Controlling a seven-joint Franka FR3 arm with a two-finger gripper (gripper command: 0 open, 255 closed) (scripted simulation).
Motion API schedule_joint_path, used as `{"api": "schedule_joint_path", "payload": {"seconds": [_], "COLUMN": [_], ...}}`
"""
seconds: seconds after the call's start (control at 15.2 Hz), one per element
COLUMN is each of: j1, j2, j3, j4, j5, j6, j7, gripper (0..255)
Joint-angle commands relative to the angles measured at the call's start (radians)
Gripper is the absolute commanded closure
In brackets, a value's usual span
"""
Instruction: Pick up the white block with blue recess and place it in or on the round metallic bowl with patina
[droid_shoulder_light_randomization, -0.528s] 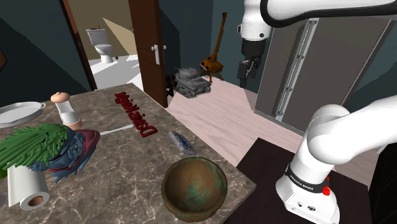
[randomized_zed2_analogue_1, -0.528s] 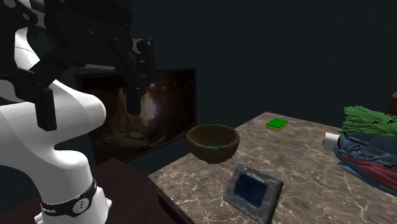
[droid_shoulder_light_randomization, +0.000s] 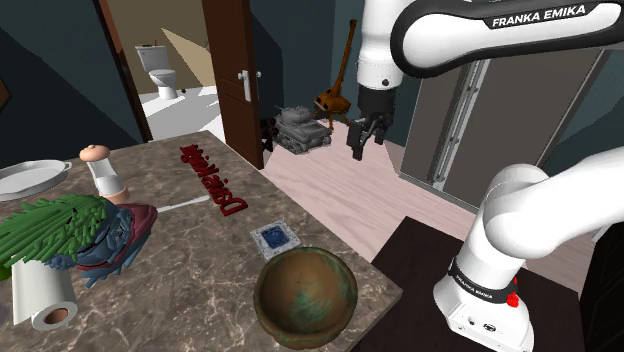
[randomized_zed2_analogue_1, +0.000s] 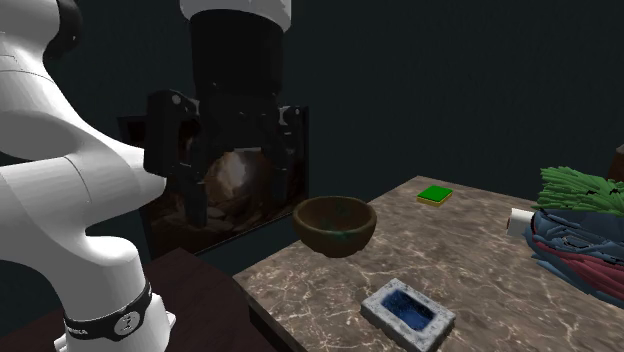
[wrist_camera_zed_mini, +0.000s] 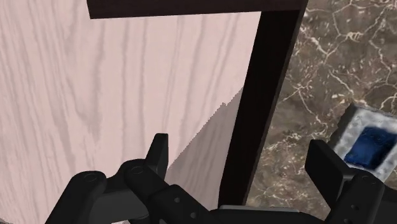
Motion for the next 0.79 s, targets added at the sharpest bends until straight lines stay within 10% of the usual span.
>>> {"api": "schedule_joint_path", "payload": {"seconds": [0.0,0.73], "j1": [0.006,-0.042], "j2": [0.015,0.294], "j3": [0.048,0.337], "j4": [-0.027,0.007], "j5": [0.033,0.095], "j6": [0.059,0.393], "j7": [0.08,0.511], "gripper": [0,0]}}
